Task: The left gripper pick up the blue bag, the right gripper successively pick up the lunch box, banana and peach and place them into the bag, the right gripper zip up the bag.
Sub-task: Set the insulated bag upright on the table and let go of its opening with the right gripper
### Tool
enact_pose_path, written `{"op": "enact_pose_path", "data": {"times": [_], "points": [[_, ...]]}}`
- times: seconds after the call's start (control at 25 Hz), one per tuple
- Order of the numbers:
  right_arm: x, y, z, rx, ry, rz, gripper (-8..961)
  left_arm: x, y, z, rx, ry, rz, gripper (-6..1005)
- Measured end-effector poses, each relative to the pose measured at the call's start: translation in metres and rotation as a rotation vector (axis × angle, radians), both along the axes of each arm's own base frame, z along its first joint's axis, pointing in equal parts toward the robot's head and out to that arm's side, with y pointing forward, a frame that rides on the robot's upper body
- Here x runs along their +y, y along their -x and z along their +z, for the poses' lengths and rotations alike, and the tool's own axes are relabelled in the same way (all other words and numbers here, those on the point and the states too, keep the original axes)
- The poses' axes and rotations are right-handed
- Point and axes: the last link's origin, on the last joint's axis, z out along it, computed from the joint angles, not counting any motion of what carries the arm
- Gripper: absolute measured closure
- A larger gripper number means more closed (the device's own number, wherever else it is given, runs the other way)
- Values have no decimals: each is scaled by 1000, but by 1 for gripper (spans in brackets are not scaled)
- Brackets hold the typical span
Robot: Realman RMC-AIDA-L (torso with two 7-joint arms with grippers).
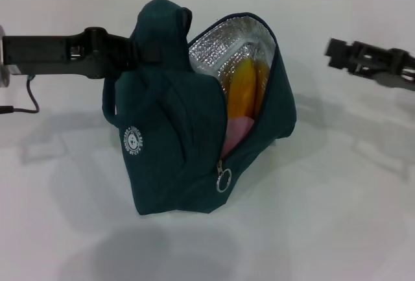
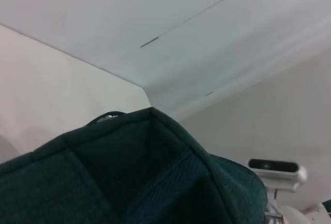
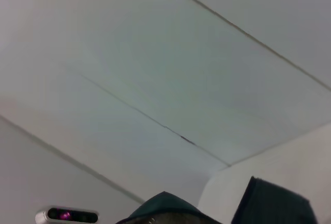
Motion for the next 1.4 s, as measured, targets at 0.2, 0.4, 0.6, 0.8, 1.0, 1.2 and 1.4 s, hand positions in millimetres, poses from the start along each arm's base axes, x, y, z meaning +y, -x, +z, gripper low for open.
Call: {"op": "enact_pose_path", "data": {"times": [0.2, 0.4, 0.6, 0.8, 1.0, 1.2, 1.4], "points": [[12, 14, -20, 10, 34, -17, 196, -1, 0, -2, 2, 7, -2, 955], [20, 25, -36, -29, 56, -10, 195, -1, 0, -3, 4, 8, -3, 955], [21, 35, -51, -74, 107, 23, 196, -1, -1, -3, 5, 9, -5, 954], [17, 38, -53, -110, 80, 111, 199, -1, 0, -3, 6, 8, -6, 954], [14, 37, -52, -114, 67, 126, 270, -1, -1, -3, 7, 8, -7, 953], [14, 36, -52, -114, 68, 127, 528, 0, -2, -3, 8, 8, -10, 952], [13, 38, -51, -111, 59, 149, 672, 0, -2, -3, 9, 8, -15, 952]]}}
